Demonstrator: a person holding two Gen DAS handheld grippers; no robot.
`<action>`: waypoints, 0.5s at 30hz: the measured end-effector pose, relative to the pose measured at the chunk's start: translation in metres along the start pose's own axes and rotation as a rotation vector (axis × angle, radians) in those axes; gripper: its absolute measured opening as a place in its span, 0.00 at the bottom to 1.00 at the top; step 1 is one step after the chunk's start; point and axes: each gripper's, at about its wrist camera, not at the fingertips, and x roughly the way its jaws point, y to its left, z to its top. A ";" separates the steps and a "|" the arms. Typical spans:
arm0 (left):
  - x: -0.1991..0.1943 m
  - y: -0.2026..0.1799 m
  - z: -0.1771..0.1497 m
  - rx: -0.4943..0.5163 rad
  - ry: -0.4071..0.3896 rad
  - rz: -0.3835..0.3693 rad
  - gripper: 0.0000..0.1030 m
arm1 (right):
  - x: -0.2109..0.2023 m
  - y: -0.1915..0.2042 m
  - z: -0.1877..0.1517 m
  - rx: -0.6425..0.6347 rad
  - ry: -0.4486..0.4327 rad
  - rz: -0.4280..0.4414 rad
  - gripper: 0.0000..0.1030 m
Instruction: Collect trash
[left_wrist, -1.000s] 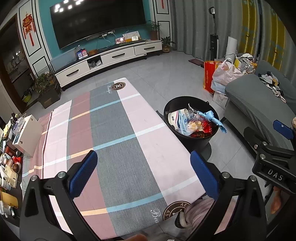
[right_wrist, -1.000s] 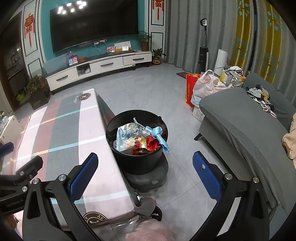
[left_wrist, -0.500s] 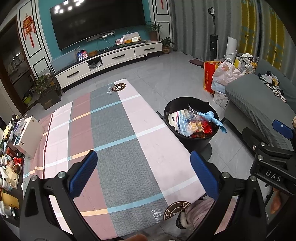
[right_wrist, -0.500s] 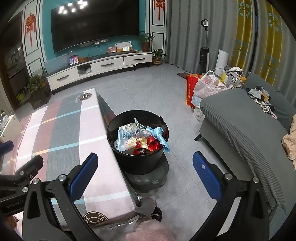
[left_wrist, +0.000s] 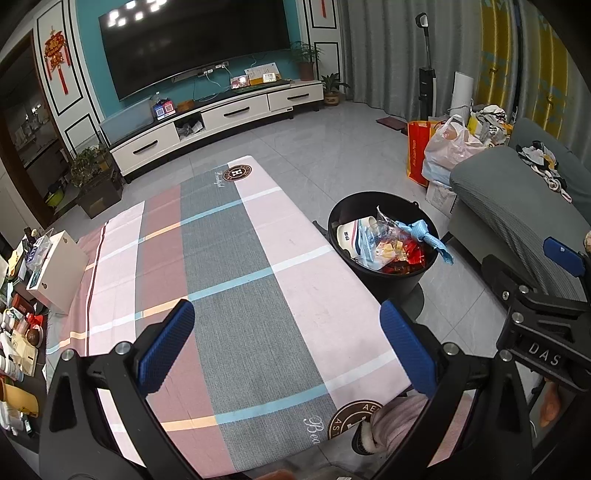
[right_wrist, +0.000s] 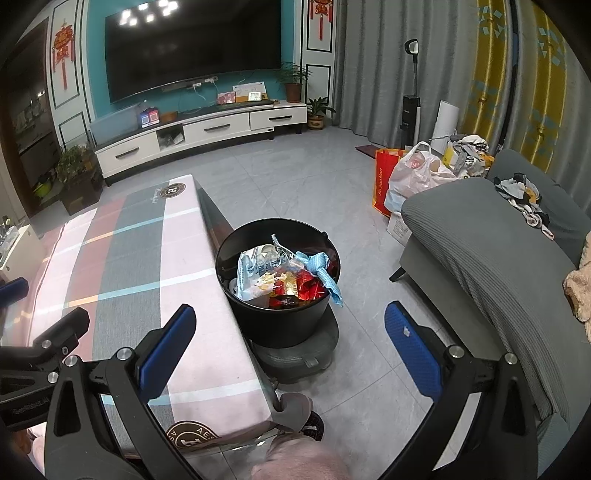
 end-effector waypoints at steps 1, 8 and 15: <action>0.000 0.000 0.000 -0.001 -0.001 -0.001 0.97 | 0.000 0.000 0.000 0.000 0.000 0.000 0.97; 0.000 0.002 0.000 -0.006 -0.002 0.002 0.97 | 0.000 0.000 0.000 0.002 0.001 -0.003 0.97; 0.000 0.002 0.000 -0.006 -0.002 0.001 0.97 | 0.001 0.000 0.000 0.000 0.001 -0.002 0.97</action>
